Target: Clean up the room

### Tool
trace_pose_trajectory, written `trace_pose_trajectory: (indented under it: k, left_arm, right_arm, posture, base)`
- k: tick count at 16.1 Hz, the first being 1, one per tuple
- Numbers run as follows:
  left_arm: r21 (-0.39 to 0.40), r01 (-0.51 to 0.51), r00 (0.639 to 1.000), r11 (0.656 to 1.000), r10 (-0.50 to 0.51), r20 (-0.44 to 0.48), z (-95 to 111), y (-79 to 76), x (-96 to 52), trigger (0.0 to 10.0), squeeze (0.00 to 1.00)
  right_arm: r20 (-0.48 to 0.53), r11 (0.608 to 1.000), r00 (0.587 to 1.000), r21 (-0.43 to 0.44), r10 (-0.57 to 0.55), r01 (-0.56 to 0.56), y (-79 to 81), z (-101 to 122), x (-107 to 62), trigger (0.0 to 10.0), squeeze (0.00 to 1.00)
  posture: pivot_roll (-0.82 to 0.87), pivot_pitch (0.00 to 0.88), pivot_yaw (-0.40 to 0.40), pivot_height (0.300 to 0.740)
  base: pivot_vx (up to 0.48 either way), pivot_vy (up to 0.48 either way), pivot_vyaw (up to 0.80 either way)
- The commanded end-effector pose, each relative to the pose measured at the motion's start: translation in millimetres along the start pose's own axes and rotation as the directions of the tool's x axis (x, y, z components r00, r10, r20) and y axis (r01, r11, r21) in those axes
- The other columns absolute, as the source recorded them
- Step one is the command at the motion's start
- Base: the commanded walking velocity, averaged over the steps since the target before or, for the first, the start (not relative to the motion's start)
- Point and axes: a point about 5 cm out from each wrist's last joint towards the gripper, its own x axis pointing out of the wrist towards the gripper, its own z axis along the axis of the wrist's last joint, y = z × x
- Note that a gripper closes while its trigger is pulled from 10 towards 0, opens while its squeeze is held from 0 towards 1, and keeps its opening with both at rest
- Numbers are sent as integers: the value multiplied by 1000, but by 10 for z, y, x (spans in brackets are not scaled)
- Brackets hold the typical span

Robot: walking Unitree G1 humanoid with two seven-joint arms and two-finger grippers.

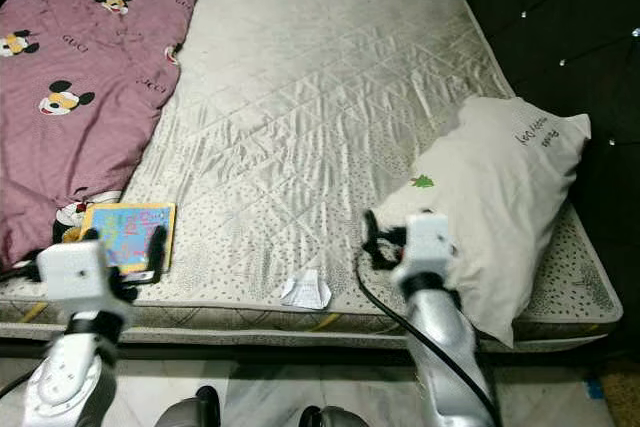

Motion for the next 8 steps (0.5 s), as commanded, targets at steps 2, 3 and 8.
trace_pose_trajectory:
  k: [2,3,8]
  left_arm:
    - [-3,1,1000,1000,-1,6,13,-36,14,10000,0]
    - [1,8,1000,1000,-8,13,29,-74,28,10000,0]
    - [-5,31,999,1000,-31,11,25,-108,36,10000,0]
  right_arm:
    - [-11,1000,1000,-4,-4,4,-20,15,8,10000,0]
    - [1,1000,1000,-10,8,-8,21,46,42,10000,0]
    - [17,997,999,69,-29,28,-8,96,85,10000,0]
  posture:
    - [12,170,-119,740]
    - [16,167,-117,740]
    - [13,157,-110,740]
  base:
    - [0,0,631]
    - [0,0,800]
    - [0,0,160]
